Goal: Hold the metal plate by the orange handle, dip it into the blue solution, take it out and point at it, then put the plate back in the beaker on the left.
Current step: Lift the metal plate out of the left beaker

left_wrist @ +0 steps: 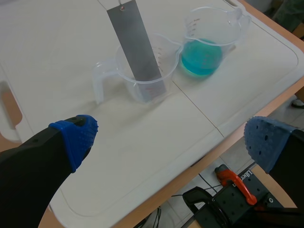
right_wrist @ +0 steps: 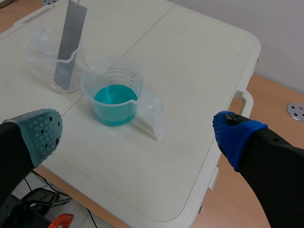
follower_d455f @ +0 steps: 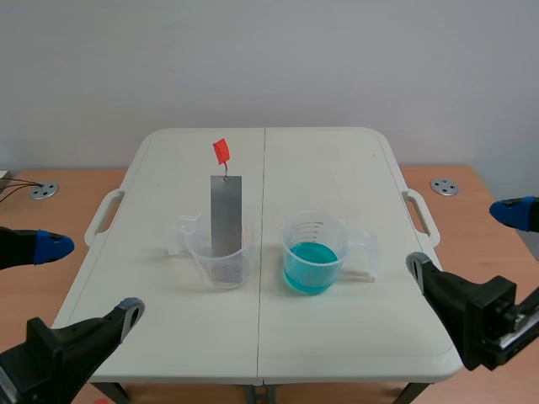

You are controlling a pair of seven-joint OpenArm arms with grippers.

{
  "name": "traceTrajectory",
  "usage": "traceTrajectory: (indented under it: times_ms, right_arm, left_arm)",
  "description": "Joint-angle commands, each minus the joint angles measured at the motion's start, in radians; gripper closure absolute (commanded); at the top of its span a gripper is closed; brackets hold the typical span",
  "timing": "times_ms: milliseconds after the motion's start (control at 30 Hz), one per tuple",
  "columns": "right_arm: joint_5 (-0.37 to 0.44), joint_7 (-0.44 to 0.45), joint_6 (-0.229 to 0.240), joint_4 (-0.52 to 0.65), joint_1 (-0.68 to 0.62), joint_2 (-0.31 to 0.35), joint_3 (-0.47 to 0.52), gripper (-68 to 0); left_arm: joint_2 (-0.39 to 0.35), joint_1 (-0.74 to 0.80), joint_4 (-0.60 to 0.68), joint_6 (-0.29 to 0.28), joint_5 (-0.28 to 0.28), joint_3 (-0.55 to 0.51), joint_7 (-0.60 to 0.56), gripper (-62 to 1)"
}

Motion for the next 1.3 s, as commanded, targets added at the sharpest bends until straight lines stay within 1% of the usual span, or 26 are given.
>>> traceTrajectory:
  times_ms: [0, 933, 1267]
  right_arm:
    - [0.004, 0.015, 0.000, 0.017, 0.001, 0.000, 0.012, -66.3]
    - [0.005, 0.015, 0.000, 0.017, 0.003, 0.000, 0.012, -66.3]
    - [0.005, 0.051, 0.000, 0.017, 0.003, 0.000, 0.012, -66.3]
  left_arm:
    - [0.007, 0.005, 0.009, -0.001, -0.008, -0.001, -0.002, -62.3]
    - [0.007, -0.001, 0.009, 0.006, -0.009, -0.001, -0.006, -62.3]
    - [0.007, 0.000, 0.009, 0.006, -0.004, -0.001, -0.003, -62.3]
